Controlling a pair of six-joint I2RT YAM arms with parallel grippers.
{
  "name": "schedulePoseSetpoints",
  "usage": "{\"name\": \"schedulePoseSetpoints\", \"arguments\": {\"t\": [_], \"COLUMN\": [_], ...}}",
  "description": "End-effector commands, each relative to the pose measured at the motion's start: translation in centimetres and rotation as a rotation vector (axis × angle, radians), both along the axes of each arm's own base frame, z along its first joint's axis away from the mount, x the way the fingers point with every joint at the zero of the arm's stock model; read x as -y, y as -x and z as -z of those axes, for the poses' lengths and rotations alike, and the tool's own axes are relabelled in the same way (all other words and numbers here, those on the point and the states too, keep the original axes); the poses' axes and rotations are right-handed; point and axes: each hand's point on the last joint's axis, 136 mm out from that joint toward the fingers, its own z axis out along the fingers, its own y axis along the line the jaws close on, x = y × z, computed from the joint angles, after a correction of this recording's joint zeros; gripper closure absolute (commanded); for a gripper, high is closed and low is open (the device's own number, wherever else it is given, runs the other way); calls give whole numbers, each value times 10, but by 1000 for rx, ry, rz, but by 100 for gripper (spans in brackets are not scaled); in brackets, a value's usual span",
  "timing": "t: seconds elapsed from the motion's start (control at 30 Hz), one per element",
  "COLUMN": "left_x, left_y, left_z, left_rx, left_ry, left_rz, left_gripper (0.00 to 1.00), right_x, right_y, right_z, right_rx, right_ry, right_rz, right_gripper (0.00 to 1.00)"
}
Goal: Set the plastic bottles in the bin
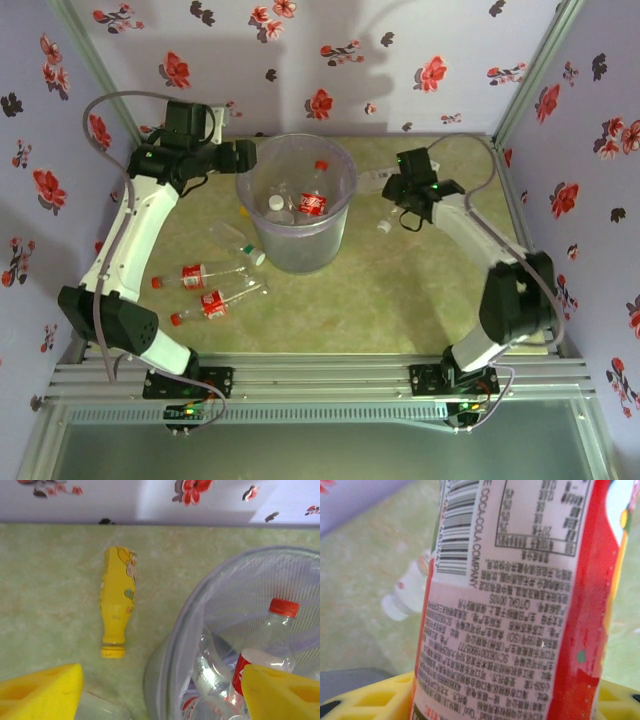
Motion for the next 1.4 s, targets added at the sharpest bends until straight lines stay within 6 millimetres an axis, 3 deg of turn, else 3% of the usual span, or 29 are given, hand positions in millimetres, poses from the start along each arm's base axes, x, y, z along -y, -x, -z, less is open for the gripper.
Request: {"name": "schedulePoseSetpoints", "arguments": {"t": [0.0, 0.13, 0.23, 0.4, 0.53, 0.7, 0.83, 0.93, 1.1, 1.37], "left_x": [6, 12, 13, 13, 18, 21, 23, 24, 24, 24], "left_y": [13, 17, 17, 16, 16, 13, 10, 10, 8, 7], "left_z": [6, 19, 25, 28, 30, 31, 33, 34, 36, 41], "left_rx": [-34, -57, -57, -40, -36, -23, -30, -33, -31, -27], "left_ry": [64, 87, 91, 108, 139, 166, 179, 180, 179, 178], "left_rz": [32, 55, 58, 54, 64, 62, 59, 60, 62, 64], "left_gripper": [21, 26, 30, 40, 45, 52, 58, 59, 60, 63], "right_x": [17, 20, 8, -42, -97, -169, -219, -243, -261, -268], "right_y": [24, 41, 46, 47, 44, 42, 43, 40, 35, 41], "right_z": [-49, -119, -167, -228, -249, -245, -224, -202, -163, -100], "right_rx": [67, 217, 353, 508, 558, 546, 506, 466, 381, 228], "right_ry": [83, 68, -7, -129, -159, -161, -113, -103, -76, -14], "right_rz": [-50, -82, -121, -268, -415, -601, -739, -797, -858, -948], "right_gripper": [50, 51, 53, 56, 56, 57, 57, 57, 57, 55]}}
